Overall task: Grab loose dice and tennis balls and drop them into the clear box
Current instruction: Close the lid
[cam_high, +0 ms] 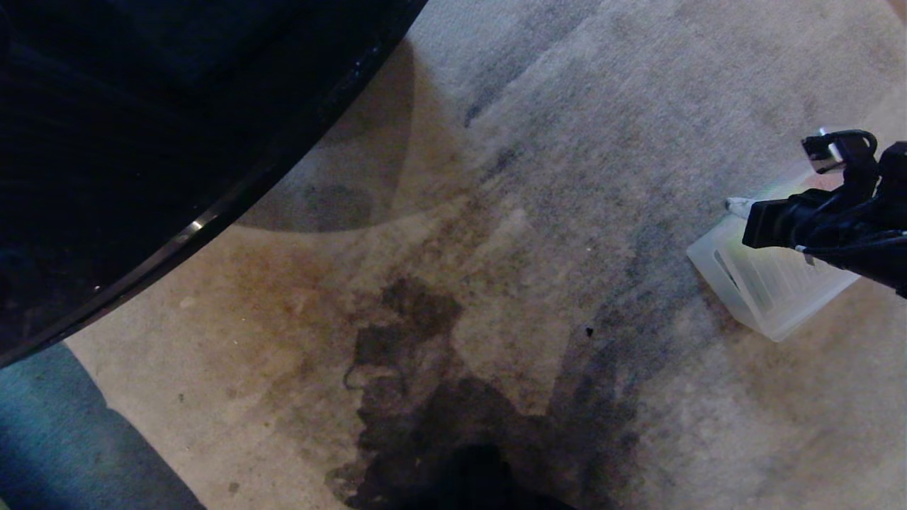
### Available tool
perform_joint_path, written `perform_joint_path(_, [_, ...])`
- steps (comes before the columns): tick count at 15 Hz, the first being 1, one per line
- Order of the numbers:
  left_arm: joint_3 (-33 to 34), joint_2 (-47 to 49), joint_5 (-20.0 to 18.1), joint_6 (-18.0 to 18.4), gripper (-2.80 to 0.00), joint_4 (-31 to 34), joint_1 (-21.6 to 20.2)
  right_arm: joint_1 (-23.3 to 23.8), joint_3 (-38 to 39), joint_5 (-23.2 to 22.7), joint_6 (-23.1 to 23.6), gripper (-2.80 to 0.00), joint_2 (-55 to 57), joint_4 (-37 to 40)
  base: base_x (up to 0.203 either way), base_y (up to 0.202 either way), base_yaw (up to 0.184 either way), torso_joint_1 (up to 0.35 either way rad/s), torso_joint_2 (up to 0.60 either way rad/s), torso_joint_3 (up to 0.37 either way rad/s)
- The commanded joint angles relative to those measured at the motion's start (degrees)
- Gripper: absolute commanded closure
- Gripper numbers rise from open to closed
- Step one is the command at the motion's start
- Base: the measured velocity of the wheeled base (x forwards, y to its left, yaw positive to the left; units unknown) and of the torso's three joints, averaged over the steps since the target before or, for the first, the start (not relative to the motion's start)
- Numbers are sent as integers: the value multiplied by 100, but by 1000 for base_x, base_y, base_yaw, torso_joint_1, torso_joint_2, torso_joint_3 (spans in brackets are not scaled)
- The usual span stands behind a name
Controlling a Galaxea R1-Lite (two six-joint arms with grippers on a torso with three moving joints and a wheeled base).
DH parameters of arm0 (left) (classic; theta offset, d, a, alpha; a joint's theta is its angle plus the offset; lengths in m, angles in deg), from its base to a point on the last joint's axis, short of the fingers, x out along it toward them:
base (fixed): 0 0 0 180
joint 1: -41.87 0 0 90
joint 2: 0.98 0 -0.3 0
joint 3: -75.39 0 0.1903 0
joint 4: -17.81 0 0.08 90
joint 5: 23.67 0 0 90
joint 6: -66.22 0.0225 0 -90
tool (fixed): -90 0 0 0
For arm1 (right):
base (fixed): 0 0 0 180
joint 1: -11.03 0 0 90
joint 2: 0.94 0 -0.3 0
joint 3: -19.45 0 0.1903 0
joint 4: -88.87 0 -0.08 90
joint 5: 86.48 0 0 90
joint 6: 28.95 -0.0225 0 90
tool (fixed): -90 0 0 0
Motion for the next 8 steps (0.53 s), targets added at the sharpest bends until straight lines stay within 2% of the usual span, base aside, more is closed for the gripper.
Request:
perform_joint_path(1, [1,0,-7,-2,0,0,-4,-31,-43,-11,-234,0,518,-473,0,0,0,0,0,0])
perform_joint_path(6, [1,0,0,-2,0,0,-4,-26,-22,-29,-227,0,604,-495,0,0,0,0,0,0])
perform_joint_path(8, [1,0,0,-2,0,0,-4,-24,40,-20,-82,0,523,-477,0,0,0,0,0,0])
